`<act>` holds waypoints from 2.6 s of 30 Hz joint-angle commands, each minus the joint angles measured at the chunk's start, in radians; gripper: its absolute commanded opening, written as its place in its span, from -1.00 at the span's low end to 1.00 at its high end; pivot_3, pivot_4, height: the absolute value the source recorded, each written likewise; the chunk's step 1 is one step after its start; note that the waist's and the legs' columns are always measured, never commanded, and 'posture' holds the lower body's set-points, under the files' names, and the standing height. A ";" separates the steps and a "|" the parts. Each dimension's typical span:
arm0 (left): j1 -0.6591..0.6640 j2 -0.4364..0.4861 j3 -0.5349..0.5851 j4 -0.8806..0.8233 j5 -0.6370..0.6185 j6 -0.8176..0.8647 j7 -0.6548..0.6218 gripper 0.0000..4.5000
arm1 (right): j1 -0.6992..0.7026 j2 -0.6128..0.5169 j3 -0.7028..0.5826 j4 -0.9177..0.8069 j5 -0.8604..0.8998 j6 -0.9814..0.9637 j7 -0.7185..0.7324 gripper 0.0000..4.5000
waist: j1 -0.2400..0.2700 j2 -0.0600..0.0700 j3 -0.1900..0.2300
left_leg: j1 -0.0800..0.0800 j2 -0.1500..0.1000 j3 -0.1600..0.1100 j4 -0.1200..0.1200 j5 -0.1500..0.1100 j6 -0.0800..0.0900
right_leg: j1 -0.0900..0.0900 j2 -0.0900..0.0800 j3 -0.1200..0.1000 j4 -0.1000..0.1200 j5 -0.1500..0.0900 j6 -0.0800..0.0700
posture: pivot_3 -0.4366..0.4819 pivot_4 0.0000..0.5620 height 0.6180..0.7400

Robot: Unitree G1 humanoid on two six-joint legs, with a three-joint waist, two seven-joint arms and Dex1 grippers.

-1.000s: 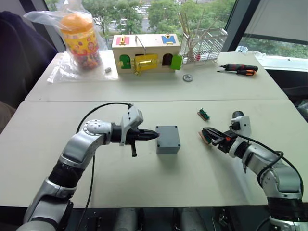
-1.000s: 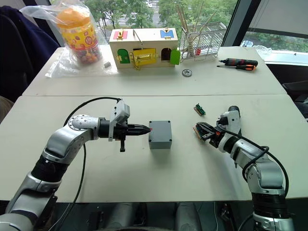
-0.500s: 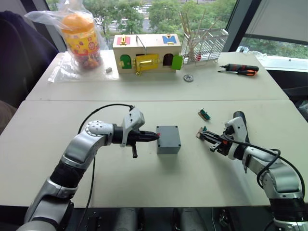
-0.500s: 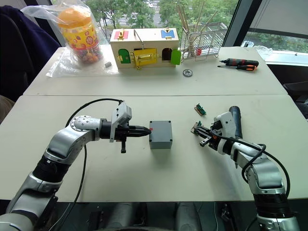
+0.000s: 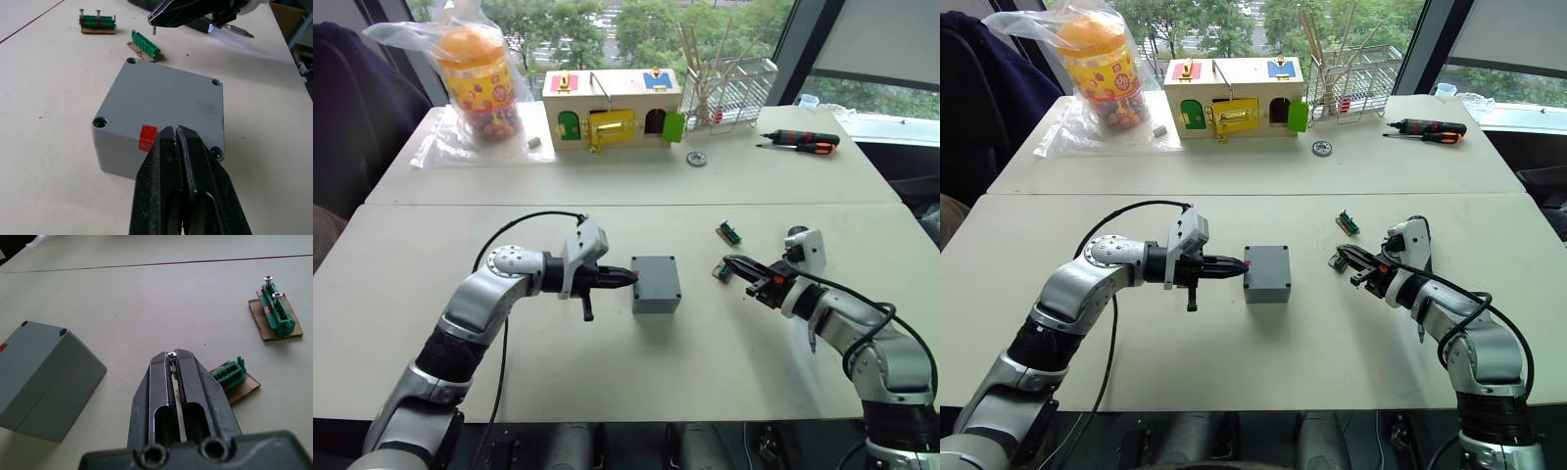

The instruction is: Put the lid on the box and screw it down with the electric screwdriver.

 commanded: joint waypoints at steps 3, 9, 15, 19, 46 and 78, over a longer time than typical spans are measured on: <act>0.000 0.018 0.028 -0.037 -0.017 -0.007 -0.010 -1.00 | -0.051 -0.007 -0.016 -0.130 0.096 0.071 -0.006 -0.97 | -0.001 0.000 0.000 | 0.000 0.000 0.000 0.000 0.000 0.000 | 0.000 0.000 0.000 0.000 0.000 0.000 | -0.05 -0.47 0.53; 0.003 0.071 0.074 -0.076 -0.069 0.036 -0.035 -1.00 | -0.153 0.015 0.084 -0.173 0.125 0.133 -0.006 -0.97 | -0.001 0.000 0.000 | 0.000 0.001 0.000 -0.001 0.000 0.000 | -0.001 0.000 0.000 0.000 0.000 0.000 | -0.05 -0.47 0.53; 0.017 0.098 0.098 -0.088 -0.081 0.055 -0.019 -1.00 | -0.198 0.022 0.176 -0.115 0.068 0.102 0.018 -0.97 | 0.000 0.000 0.000 | 0.000 0.000 -0.001 0.000 0.000 0.000 | 0.000 0.000 0.000 0.000 0.000 0.000 | -0.05 -0.47 0.53; 0.031 0.096 0.102 -0.104 -0.088 0.060 -0.001 -1.00 | -0.211 0.013 0.200 -0.076 0.038 0.078 0.041 -0.97 | -0.001 0.000 0.000 | 0.000 0.000 -0.001 0.000 0.000 0.000 | 0.000 0.000 0.000 0.000 0.000 0.000 | -0.05 -0.47 0.53; 0.033 0.075 0.092 -0.106 -0.082 0.052 0.023 -1.00 | -0.213 0.011 0.230 -0.012 -0.048 0.030 0.069 -0.37 | -0.001 0.000 0.000 | 0.000 0.000 0.000 0.000 0.000 0.000 | 0.000 0.000 0.000 0.000 0.000 0.000 | -0.05 -0.47 0.53; 0.005 0.036 -0.019 -0.265 -0.054 -0.028 -0.019 -1.00 | -0.544 -0.645 0.317 0.483 0.042 0.815 0.201 0.99 | -0.006 0.002 0.001 | 0.000 0.000 0.002 0.000 -0.001 0.001 | -0.002 -0.003 0.001 -0.001 0.000 -0.001 | -0.05 -0.47 0.53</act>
